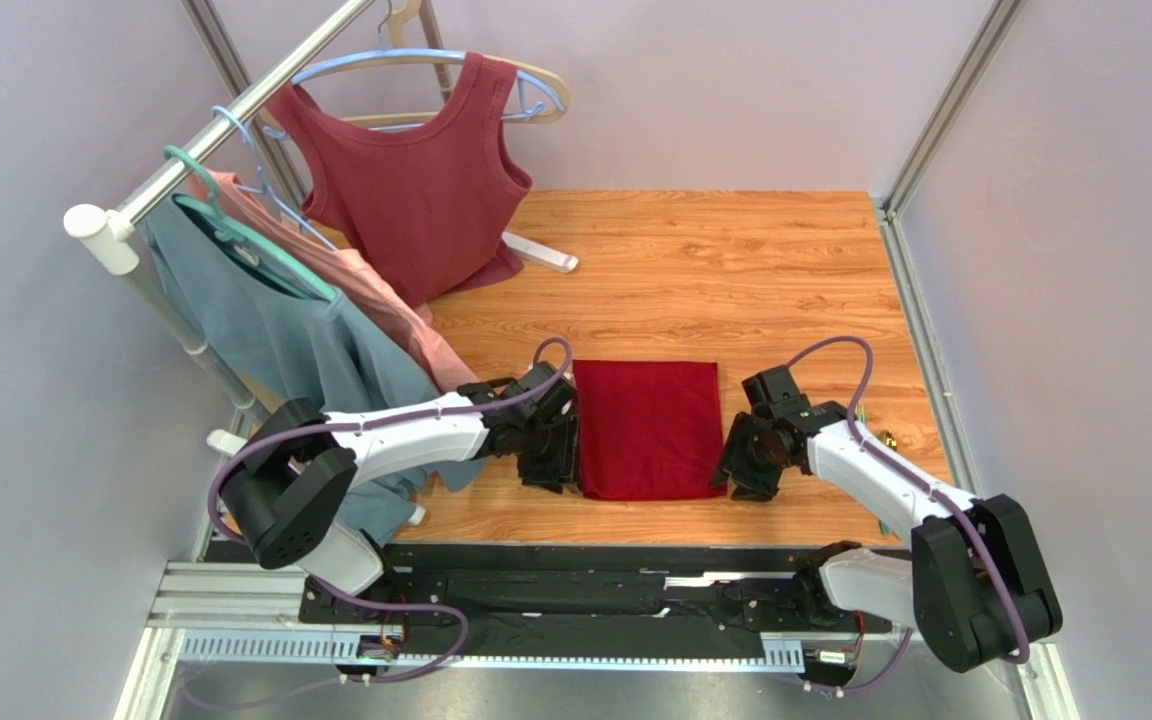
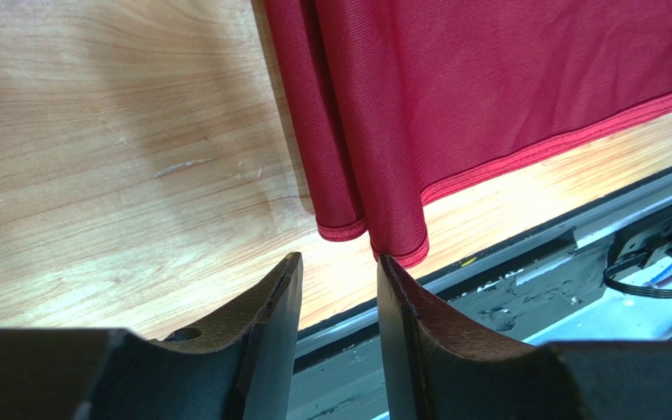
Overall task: Fold the napkin into a case and place the utensils inside
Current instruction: Pick up the square-folded napkin.
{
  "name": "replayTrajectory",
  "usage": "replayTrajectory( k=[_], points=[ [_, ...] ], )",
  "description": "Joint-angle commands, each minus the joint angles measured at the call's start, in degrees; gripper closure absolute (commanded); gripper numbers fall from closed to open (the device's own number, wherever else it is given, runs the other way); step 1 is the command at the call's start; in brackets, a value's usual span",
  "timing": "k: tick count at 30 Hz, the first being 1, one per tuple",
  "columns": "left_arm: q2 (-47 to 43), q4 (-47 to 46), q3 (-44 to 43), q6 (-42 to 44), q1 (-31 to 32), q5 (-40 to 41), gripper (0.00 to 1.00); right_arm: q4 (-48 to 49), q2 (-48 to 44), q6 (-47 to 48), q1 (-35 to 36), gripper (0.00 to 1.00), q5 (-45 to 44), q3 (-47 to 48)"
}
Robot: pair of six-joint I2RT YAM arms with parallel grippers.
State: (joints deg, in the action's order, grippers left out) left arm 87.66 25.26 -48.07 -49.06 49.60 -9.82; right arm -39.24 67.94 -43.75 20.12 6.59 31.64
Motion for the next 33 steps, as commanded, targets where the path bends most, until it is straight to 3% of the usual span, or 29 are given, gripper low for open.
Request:
replayTrajectory(
  k=[1,5,9,11,20,30,33],
  points=[
    [-0.8,-1.9,-0.5,-1.9,0.3,-0.3,0.55,3.6,-1.4,-0.6,-1.4,0.57,0.3,-0.9],
    [-4.7,-2.1,1.1,-3.4,1.0,0.5,0.52,3.9,-2.1,0.2,-3.2,0.64,1.2,-1.6],
    [-5.5,-1.8,0.9,-4.9,1.4,-0.3,0.39,3.6,-2.5,-0.1,-3.3,0.67,2.4,-2.4],
    [-5.3,-1.5,0.4,-6.1,1.7,-0.5,0.39,3.6,-2.7,-0.1,-3.2,0.67,2.9,-2.7],
    [-0.8,-2.3,-1.5,-7.1,2.5,-1.1,0.46,3.6,-3.3,-0.2,-3.2,0.74,3.6,-3.2],
    [0.8,-2.8,-2.8,-6.6,2.6,-0.5,0.56,1.6,-4.2,0.3,-3.2,0.75,3.5,-3.3],
    [0.1,-2.8,-2.2,-6.5,2.7,0.0,0.57,0.3,-5.4,0.6,-3.2,0.71,3.6,-4.1]
  ],
)
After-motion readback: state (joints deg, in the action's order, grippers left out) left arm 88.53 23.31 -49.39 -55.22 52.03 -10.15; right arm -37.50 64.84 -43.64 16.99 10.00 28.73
